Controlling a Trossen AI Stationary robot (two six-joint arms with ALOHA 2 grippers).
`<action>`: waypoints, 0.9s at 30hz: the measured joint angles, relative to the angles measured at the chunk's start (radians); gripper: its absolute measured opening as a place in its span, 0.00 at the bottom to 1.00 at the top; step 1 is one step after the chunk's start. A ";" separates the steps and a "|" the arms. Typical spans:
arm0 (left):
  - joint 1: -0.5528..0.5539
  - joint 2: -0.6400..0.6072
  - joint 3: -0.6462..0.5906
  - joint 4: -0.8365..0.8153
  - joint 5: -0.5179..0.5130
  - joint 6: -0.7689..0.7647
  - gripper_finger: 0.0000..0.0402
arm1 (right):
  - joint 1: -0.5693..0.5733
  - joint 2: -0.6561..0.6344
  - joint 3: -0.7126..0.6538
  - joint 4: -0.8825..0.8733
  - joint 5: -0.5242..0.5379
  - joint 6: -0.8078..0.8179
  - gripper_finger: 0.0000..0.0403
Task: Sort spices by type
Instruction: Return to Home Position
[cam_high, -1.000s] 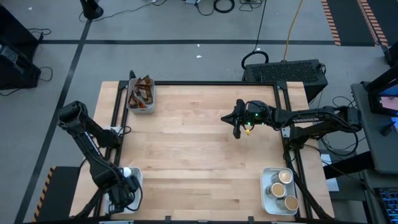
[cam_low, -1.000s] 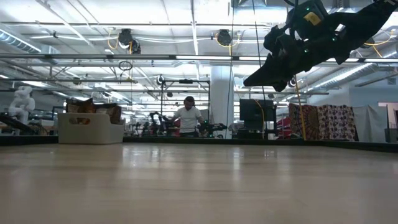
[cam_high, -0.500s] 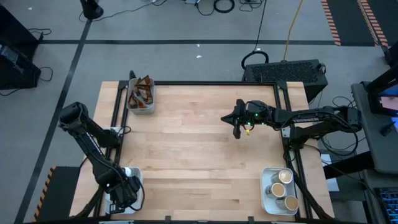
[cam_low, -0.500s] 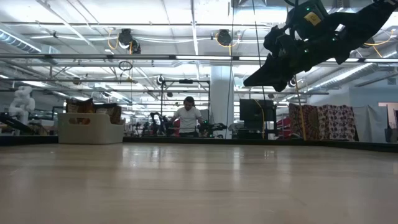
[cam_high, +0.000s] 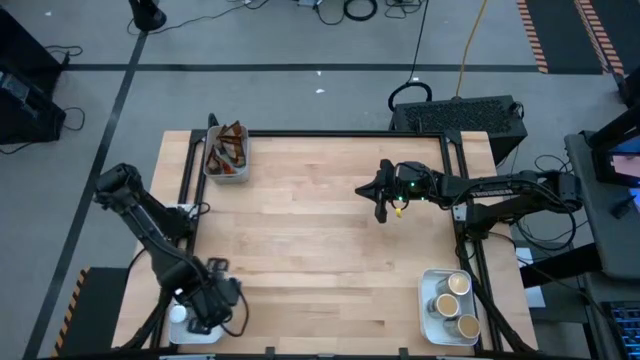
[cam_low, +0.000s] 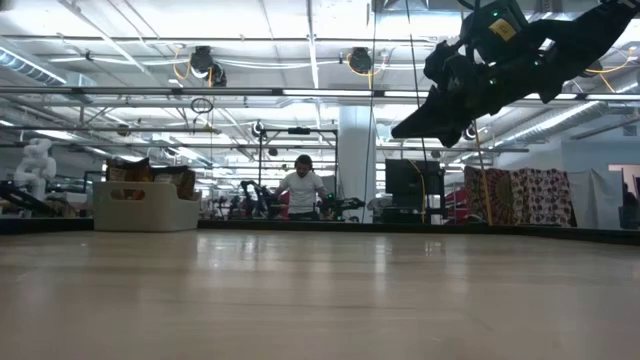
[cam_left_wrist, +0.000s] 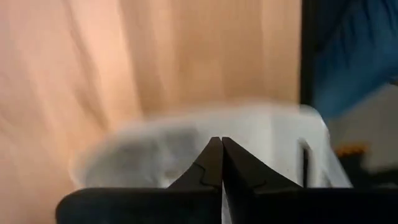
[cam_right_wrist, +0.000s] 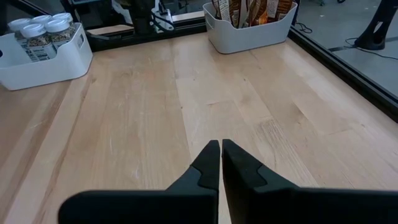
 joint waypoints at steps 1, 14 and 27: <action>0.016 0.000 0.001 0.014 -0.042 0.054 0.01 | 0.000 0.000 0.000 0.002 0.000 0.000 0.00; 0.307 0.000 0.002 0.378 -0.237 0.739 0.01 | 0.000 0.000 0.000 0.029 0.000 0.033 0.00; 0.624 -0.001 -0.113 0.814 -0.116 1.074 0.01 | 0.010 0.000 0.000 0.044 -0.007 0.074 0.00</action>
